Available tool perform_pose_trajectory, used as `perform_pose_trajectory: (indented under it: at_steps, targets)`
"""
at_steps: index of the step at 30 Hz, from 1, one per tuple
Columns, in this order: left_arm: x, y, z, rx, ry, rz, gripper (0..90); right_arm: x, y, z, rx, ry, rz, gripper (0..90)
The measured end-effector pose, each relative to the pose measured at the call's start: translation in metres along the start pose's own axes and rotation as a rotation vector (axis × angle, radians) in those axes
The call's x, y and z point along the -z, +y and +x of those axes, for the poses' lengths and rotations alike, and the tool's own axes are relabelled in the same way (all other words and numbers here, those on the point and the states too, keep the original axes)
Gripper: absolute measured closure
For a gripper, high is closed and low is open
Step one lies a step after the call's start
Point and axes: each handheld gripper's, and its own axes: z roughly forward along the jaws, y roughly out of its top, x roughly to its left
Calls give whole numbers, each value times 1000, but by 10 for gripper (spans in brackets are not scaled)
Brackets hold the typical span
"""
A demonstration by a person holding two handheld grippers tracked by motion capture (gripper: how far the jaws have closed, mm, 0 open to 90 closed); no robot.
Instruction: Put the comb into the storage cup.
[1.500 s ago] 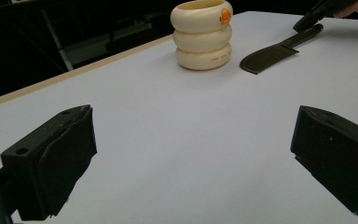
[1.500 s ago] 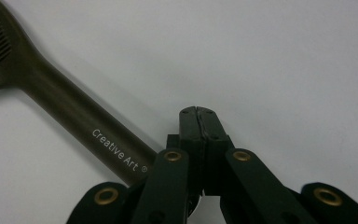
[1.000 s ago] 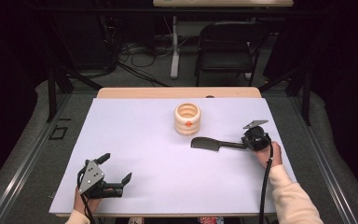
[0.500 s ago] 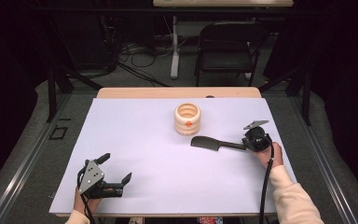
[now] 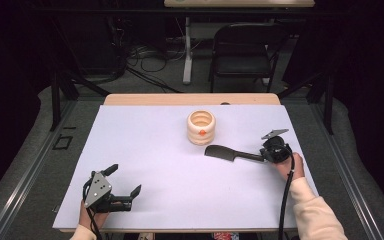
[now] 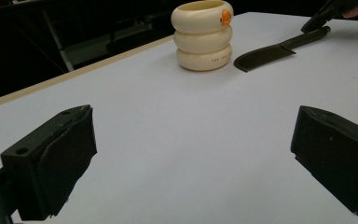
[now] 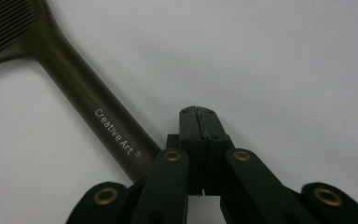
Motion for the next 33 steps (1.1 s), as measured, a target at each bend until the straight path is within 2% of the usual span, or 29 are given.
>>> perform_pose_trajectory:
  at_steps: [2,6,7,14,24,33]
  targets:
    - [0,0,0,0,0,-1,2,0,0,0,-3,-12,1,853]
    - [0,0,0,3,1,0,2,3,0,-3,-1,-26,-19,744]
    - [0,0,0,4,0,0,2,4,0,-3,6,-29,-29,706]
    - [1,0,0,-1,-1,-3,2,11,3,-2,63,-36,-55,624]
    - [0,0,0,-2,-6,-2,2,27,7,-5,68,-1,-93,436]
    - [-1,0,0,0,-3,-1,2,33,14,0,118,47,-86,277]
